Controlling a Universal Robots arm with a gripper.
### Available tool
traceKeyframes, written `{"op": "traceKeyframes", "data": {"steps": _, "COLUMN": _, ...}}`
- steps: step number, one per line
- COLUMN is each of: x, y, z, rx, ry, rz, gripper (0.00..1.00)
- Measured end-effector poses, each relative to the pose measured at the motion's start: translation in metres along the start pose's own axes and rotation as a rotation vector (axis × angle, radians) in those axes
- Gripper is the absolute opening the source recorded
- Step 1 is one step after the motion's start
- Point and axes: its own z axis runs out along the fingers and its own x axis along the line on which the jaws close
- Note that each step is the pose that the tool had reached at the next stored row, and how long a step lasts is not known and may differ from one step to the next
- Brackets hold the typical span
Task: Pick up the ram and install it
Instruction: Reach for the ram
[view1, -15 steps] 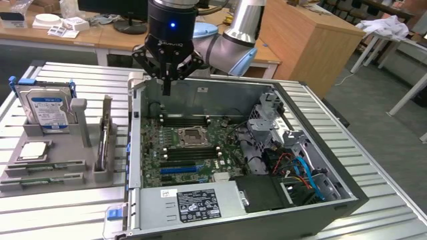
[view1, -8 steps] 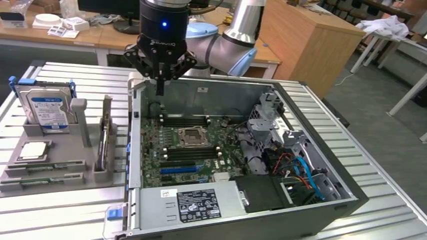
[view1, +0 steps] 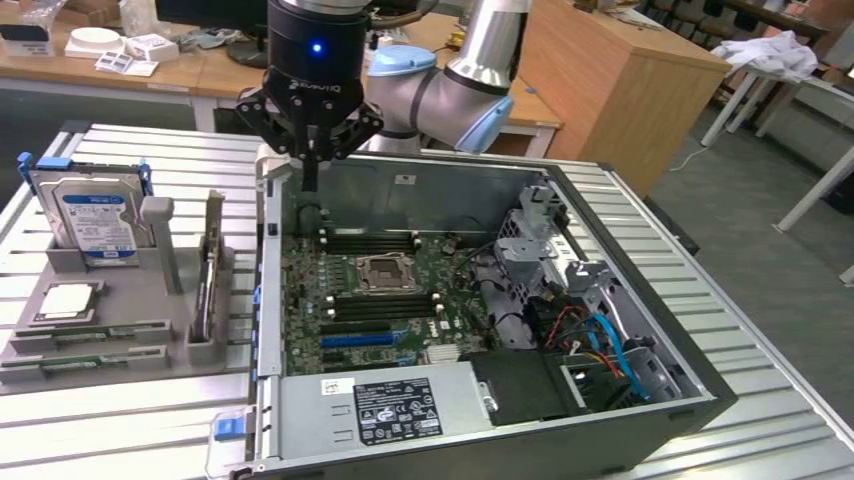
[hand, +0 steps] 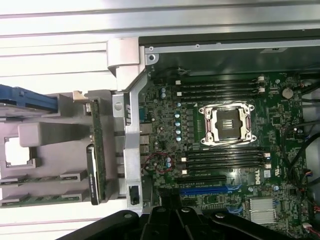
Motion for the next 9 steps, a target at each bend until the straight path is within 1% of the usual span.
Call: {"op": "traceKeyframes", "data": {"steps": 9, "x": 0.0071, "y": -0.0006, "z": 0.0008, "rx": 0.001, "ry": 0.0121, "rz": 0.001, "gripper": 0.11}}
